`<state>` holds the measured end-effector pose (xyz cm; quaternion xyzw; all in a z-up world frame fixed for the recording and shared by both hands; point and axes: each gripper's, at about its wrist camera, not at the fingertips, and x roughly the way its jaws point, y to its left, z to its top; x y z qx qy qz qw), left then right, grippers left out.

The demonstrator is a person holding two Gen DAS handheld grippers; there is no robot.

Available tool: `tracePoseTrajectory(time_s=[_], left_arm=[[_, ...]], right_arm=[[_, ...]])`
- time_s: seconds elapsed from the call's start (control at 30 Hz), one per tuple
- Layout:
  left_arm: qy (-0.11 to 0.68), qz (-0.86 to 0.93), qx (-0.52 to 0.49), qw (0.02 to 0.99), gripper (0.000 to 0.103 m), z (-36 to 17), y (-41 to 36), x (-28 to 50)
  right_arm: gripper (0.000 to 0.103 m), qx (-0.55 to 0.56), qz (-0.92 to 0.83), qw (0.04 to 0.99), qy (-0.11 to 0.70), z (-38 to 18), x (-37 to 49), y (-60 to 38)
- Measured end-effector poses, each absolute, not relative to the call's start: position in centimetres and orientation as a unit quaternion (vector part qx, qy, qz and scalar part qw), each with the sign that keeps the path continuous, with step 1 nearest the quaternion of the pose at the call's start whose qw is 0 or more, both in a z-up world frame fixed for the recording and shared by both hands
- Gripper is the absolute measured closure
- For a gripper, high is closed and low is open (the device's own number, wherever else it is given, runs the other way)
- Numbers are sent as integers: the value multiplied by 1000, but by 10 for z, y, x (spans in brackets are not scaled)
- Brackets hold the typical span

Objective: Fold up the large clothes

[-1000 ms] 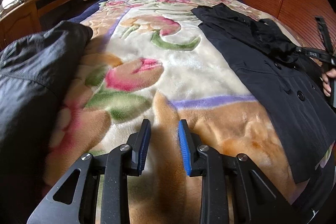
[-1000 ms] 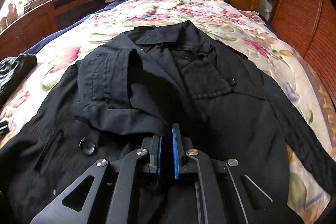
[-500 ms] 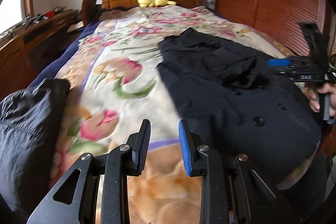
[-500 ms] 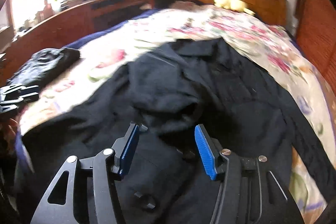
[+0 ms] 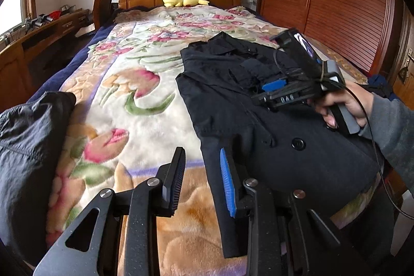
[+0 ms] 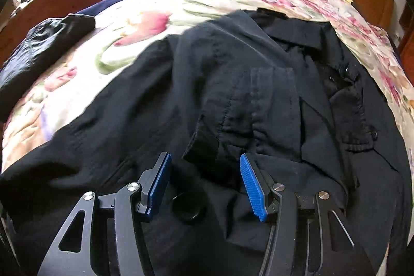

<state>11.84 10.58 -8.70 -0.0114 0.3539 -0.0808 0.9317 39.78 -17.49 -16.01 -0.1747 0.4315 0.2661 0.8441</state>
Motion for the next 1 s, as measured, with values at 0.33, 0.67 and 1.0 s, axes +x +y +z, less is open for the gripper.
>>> tracePoseTrajectory(time_s=[0.33,0.67,1.0], left_arm=[[349,-93,-17,932,74,-86,91,114],[347,-101,-8,932,74,-78,72,117],[339,-119,-15,933,74,-72,42,119]], right_arm=[[99,-98,273,873,393,-152,393,-223],[100,-43,232,922,307,-117,318,-295],[100,20,172,930,325,-142,220,-374]])
